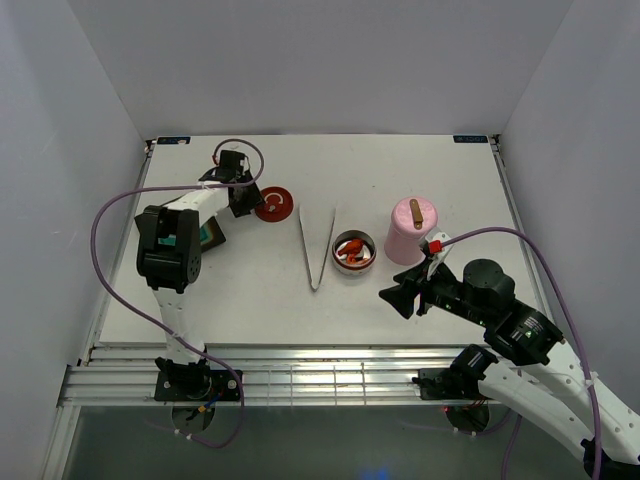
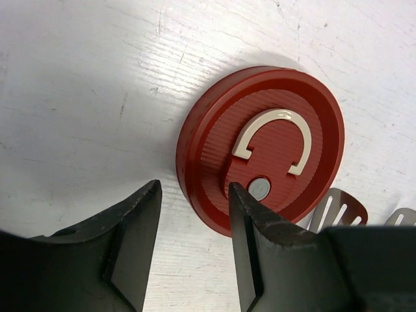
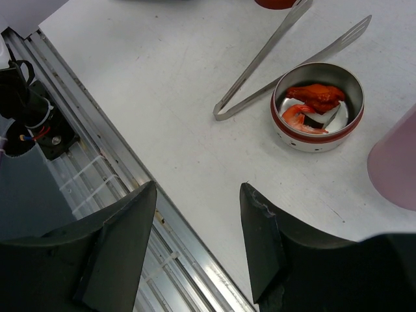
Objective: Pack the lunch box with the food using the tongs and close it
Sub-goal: Move the box lid to the center of the board, then pick up the box lid from the center of the board.
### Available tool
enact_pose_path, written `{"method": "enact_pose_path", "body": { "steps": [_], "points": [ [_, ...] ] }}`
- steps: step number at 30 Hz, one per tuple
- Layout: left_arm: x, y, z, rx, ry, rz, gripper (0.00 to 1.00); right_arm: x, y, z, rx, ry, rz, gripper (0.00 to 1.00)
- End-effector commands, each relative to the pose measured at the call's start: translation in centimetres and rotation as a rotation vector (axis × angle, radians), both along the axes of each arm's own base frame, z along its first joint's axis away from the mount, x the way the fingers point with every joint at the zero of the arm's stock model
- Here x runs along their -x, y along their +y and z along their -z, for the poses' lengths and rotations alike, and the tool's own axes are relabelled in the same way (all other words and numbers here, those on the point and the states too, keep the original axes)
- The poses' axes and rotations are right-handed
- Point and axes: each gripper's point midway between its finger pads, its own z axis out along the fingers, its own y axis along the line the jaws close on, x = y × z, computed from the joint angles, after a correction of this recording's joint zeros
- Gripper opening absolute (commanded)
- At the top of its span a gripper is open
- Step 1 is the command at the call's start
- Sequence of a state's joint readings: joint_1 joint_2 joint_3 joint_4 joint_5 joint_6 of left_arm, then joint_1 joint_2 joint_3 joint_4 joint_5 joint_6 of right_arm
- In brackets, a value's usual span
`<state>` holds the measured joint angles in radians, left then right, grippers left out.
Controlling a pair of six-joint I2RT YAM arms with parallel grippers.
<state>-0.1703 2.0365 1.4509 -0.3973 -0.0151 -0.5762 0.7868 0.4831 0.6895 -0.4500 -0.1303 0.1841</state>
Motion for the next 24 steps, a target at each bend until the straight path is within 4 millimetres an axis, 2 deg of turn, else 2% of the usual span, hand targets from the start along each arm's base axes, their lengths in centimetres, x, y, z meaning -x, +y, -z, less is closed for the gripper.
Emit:
{"method": "enact_pose_path", "body": {
  "steps": [1, 7, 15, 20, 22, 24],
  "points": [
    [-0.9, -0.4, -0.7, 0.028, -0.015, -0.018, 0.56, -0.1, -0.2, -1.4, -0.024, -0.032, 0.011, 0.60],
    [-0.7, -0.5, 0.8, 0.027, 0.017, -0.017, 0.51, -0.1, 0.0, -1.4, -0.025, -0.030, 0.004, 0.60],
    [0.6, 0.4, 2.2, 0.007, 0.076, -0.068, 0.33, 0.1, 0.5, -1.6, -0.041, -0.010, -0.015, 0.61],
    [1.3, 0.8, 2.0, 0.035, 0.076, -0.089, 0.33, 0.6, 0.6, -2.0, -0.064, 0.004, -0.025, 0.61],
    [1.4, 0.7, 2.2, 0.034, 0.078, -0.070, 0.41, 0.8, 0.6, -2.1, -0.073, 0.006, -0.031, 0.61],
    [1.5, 0.6, 3.0, 0.027, 0.099, -0.057, 0.42, 0.9, 0.6, -2.2, -0.081, 0.007, -0.032, 0.60]
  ]
}}
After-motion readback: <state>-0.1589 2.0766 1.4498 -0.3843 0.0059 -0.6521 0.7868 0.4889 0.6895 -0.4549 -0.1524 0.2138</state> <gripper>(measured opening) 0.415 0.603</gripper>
